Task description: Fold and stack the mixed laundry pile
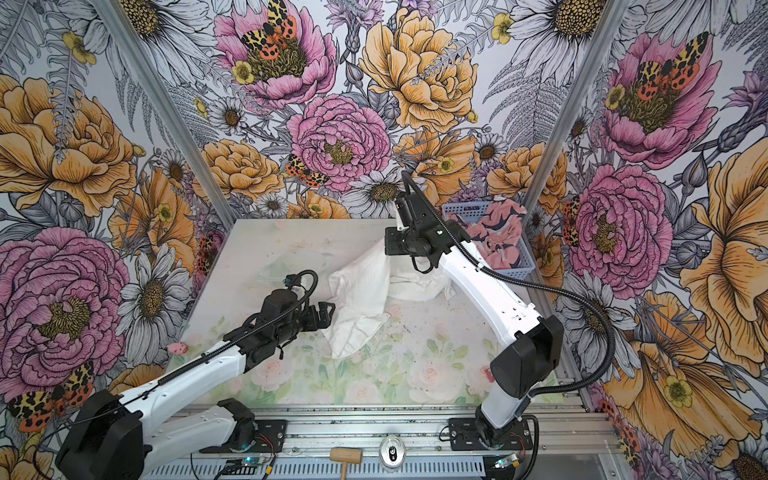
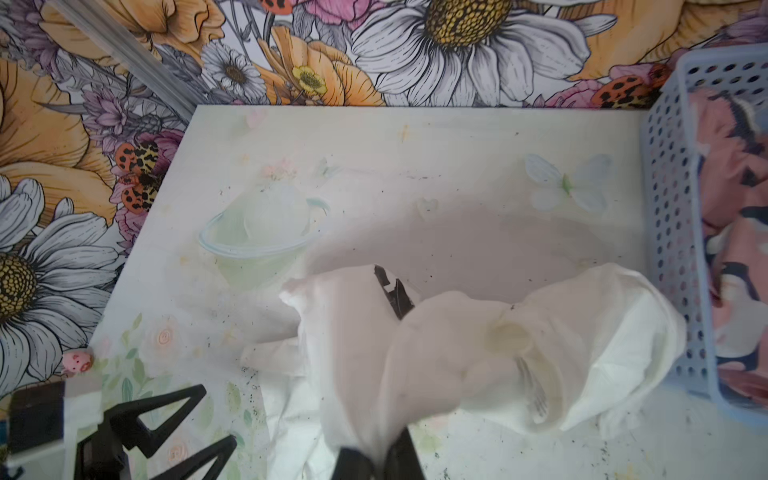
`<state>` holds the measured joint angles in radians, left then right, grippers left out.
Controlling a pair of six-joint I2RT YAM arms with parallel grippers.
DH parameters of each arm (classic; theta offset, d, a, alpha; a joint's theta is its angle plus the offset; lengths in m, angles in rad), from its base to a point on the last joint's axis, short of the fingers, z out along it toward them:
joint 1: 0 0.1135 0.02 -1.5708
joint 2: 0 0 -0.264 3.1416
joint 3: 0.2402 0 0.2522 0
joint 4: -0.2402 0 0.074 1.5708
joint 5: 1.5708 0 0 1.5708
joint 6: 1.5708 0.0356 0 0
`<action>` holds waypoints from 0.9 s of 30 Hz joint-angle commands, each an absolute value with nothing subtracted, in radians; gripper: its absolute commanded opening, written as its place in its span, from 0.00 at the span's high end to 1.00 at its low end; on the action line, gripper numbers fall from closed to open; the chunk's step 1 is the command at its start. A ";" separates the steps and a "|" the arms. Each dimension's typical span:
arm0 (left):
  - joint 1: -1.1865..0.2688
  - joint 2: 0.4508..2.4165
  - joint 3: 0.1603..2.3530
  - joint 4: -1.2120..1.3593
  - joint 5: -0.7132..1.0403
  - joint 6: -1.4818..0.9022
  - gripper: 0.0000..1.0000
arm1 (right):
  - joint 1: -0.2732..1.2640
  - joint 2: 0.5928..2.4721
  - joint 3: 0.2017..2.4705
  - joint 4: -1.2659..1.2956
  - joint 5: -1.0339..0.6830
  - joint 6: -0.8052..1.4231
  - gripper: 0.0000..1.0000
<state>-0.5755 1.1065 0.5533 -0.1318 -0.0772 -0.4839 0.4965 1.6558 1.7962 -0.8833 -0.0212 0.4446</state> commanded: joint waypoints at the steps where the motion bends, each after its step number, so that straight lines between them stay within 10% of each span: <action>1: -0.627 1.148 0.531 -0.063 -0.092 -0.523 0.01 | 0.451 1.587 1.855 -0.885 -0.028 0.459 1.00; 20: -0.556 1.443 0.673 -0.039 -0.191 -0.476 0.07 | 0.277 1.480 1.886 -0.929 -0.083 0.441 1.00; 27: -0.486 1.618 0.758 -0.005 -0.046 -0.465 0.26 | 0.270 1.495 1.891 -0.935 -0.113 0.444 1.00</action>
